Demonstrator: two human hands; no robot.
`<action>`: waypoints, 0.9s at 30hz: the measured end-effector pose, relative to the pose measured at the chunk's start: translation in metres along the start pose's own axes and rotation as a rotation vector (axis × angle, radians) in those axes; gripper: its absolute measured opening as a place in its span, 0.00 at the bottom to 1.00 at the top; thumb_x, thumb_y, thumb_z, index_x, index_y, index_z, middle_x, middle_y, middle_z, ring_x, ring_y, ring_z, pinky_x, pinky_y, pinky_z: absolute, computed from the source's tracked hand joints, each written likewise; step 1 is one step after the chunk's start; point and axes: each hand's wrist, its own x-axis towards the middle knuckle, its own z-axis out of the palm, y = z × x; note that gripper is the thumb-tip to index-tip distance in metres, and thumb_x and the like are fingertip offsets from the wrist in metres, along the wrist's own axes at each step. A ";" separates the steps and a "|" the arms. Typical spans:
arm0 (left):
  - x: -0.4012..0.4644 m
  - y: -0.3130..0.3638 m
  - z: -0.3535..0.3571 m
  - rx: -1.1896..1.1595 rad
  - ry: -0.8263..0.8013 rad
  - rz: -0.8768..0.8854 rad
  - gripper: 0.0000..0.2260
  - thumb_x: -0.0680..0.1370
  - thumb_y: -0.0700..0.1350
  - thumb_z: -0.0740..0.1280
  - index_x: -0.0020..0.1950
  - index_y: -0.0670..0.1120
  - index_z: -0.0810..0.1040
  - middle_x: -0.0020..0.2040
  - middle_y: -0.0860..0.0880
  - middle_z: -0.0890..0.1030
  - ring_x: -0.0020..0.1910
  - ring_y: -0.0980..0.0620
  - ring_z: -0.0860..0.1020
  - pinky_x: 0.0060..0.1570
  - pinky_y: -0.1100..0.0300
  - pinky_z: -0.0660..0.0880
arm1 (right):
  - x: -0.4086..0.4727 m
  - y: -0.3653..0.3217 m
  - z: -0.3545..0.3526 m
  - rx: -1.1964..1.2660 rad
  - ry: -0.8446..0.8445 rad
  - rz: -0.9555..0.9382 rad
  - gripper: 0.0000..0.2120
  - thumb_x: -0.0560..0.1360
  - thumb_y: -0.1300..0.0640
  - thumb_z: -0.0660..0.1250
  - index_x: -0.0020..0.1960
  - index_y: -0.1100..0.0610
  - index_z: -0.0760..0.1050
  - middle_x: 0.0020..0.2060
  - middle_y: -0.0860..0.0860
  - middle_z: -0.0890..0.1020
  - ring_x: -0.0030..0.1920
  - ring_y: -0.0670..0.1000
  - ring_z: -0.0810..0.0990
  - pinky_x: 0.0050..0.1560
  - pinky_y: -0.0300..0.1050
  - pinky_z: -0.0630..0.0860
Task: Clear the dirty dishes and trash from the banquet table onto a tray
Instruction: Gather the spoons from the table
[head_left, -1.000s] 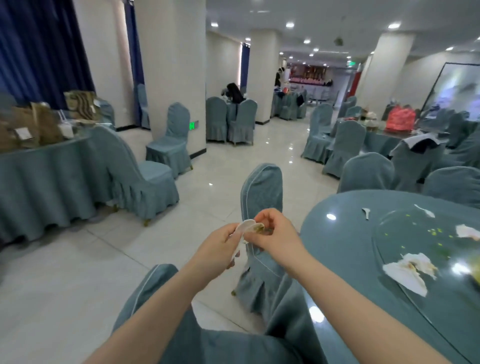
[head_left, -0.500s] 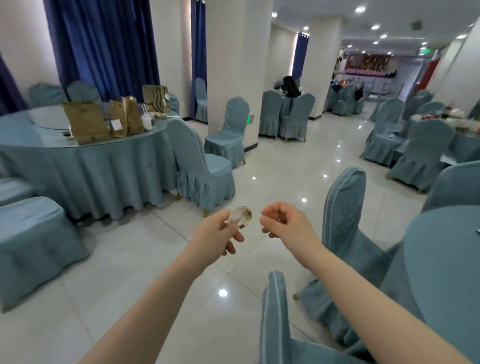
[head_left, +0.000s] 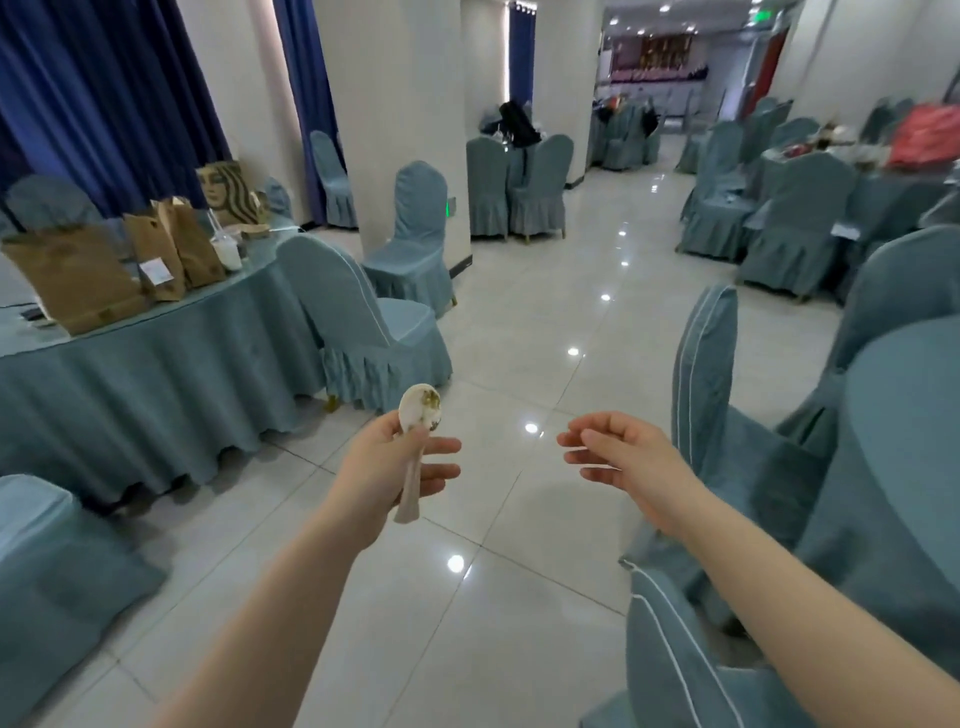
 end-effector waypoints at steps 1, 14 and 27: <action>0.012 0.003 0.002 -0.002 -0.023 -0.005 0.05 0.82 0.43 0.58 0.53 0.49 0.73 0.43 0.48 0.86 0.40 0.46 0.85 0.35 0.58 0.81 | 0.007 -0.001 -0.007 0.011 0.032 0.000 0.07 0.78 0.61 0.63 0.53 0.57 0.79 0.47 0.51 0.85 0.48 0.51 0.84 0.46 0.41 0.80; 0.283 0.057 0.035 -0.006 -0.258 0.048 0.07 0.83 0.43 0.58 0.57 0.48 0.74 0.47 0.48 0.86 0.45 0.47 0.84 0.41 0.56 0.79 | 0.217 -0.018 -0.040 0.104 0.272 -0.024 0.10 0.80 0.59 0.61 0.56 0.54 0.79 0.50 0.51 0.85 0.51 0.53 0.84 0.54 0.47 0.78; 0.591 0.106 0.057 -0.072 -0.464 0.023 0.08 0.82 0.41 0.59 0.58 0.43 0.74 0.48 0.44 0.85 0.47 0.44 0.84 0.41 0.56 0.79 | 0.457 -0.038 -0.052 0.125 0.500 0.001 0.10 0.80 0.59 0.60 0.57 0.55 0.78 0.51 0.52 0.85 0.52 0.54 0.84 0.55 0.48 0.77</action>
